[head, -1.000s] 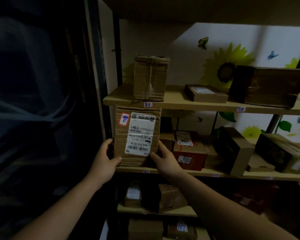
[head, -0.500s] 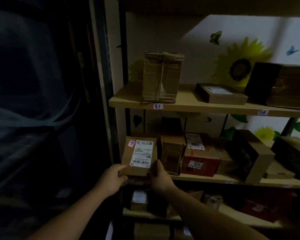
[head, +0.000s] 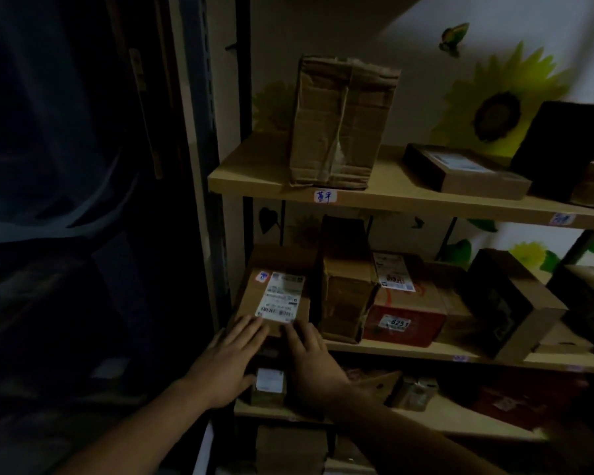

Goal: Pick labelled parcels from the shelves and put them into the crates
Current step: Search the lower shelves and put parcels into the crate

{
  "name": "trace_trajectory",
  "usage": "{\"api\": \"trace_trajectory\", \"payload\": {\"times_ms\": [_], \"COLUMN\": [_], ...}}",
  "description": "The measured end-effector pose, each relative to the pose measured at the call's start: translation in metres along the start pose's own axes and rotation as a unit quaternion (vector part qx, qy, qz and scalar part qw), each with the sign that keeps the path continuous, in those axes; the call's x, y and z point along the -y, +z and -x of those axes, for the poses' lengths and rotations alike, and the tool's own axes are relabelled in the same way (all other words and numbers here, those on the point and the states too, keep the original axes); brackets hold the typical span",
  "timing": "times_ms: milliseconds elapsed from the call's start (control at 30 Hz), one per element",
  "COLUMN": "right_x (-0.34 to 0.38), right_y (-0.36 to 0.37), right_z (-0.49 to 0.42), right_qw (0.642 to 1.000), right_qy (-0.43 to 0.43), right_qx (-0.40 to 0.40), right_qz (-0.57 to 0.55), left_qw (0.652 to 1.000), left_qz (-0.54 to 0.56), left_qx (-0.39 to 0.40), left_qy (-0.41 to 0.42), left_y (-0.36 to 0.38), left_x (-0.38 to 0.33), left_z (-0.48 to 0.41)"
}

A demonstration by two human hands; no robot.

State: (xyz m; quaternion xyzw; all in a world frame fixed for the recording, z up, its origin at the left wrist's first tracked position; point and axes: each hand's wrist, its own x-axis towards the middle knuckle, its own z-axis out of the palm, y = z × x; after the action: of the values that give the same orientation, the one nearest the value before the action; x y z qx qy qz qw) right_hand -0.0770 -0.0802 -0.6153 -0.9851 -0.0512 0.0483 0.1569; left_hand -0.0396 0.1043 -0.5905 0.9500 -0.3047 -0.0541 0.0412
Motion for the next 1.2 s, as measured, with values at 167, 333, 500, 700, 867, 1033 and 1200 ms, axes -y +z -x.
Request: {"api": "trace_trajectory", "payload": {"times_ms": [167, 333, 500, 700, 867, 1033, 1200], "right_x": [0.001, 0.005, -0.036, -0.07, -0.064, -0.055, -0.048], "right_y": [-0.018, -0.064, -0.107, -0.118, -0.103, -0.089, -0.096], "right_z": [-0.051, -0.014, 0.011, 0.001, 0.029, 0.058, 0.065], "right_qw": [0.995, 0.996, 0.975, 0.978, 0.965, 0.93, 0.923], "right_qy": [0.038, 0.016, 0.067, 0.155, 0.138, 0.172, 0.154], "right_qx": [0.05, -0.075, -0.209, -0.047, -0.117, -0.17, -0.156], "right_qz": [0.078, -0.046, 0.029, -0.133, -0.191, -0.275, -0.317], "left_qw": [0.998, 0.994, 0.97, 0.93, 0.904, 0.87, 0.873], "left_qz": [-0.016, 0.028, 0.235, 0.361, 0.417, 0.451, 0.467], "left_qx": [0.056, 0.075, 0.025, 0.058, -0.059, -0.11, -0.031], "left_qy": [-0.038, -0.068, -0.055, -0.031, -0.081, -0.165, -0.136], "left_y": [-0.016, -0.042, -0.075, -0.089, -0.061, -0.051, -0.051], "left_x": [0.008, 0.001, -0.036, -0.096, -0.105, -0.103, -0.113], "left_z": [-0.043, -0.065, -0.088, -0.107, -0.085, -0.069, -0.057]}}
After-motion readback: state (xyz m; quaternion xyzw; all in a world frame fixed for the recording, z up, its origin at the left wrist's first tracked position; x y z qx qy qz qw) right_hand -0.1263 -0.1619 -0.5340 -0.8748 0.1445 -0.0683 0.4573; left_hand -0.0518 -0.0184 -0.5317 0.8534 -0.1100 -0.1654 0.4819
